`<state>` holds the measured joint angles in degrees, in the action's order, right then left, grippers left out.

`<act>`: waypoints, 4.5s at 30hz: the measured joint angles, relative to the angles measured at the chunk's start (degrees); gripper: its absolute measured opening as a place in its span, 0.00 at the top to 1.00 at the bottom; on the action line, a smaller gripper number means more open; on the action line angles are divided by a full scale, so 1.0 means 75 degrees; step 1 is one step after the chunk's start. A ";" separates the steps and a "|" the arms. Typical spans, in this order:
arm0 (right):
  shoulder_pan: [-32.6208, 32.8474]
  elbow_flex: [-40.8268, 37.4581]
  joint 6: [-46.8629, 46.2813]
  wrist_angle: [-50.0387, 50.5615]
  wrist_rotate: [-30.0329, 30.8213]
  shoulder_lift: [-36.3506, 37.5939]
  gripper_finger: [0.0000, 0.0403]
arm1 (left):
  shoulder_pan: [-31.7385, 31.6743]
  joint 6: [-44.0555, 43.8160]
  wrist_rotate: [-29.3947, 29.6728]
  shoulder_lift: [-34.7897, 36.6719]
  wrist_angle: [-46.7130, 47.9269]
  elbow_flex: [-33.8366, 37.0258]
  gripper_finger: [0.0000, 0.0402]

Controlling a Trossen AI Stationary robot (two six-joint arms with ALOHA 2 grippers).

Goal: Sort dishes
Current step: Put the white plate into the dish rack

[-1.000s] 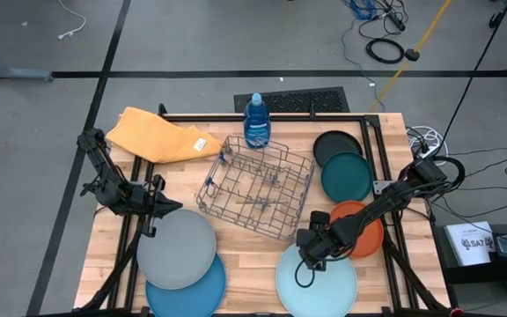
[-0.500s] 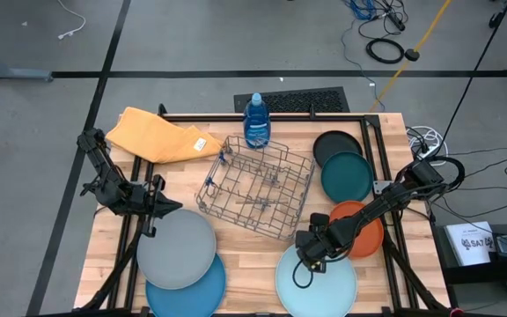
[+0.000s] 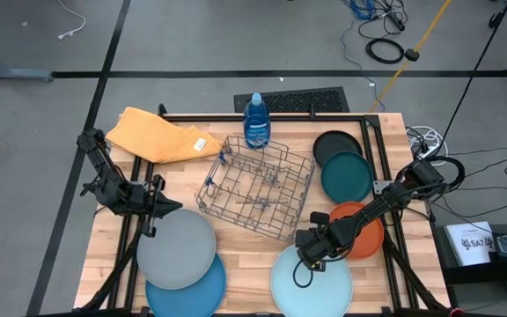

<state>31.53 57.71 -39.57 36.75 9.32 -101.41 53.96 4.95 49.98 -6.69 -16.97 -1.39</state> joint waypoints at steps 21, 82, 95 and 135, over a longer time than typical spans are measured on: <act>0.0015 -0.0009 -0.0029 -0.0005 0.0148 -0.0017 1.00 | -0.0001 0.0003 0.0000 0.0001 0.0015 0.0000 1.00; 0.0130 0.0481 0.0154 0.0772 0.0584 0.0466 1.00 | -0.1163 0.5639 -0.0720 -1.1506 -0.0266 -0.6015 0.64; 0.0312 0.0481 -0.0112 0.0790 0.0744 0.0466 1.00 | -0.2049 0.9376 -0.1307 -1.4396 -0.0898 -0.7628 0.64; 0.0383 0.0478 -0.0178 0.0717 0.0778 0.0466 1.00 | -0.2843 0.9990 -0.3853 -1.5293 -0.1062 -0.8329 0.64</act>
<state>34.40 61.30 -40.91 42.13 15.16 -97.91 32.64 79.88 21.08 -121.38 -24.94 -63.86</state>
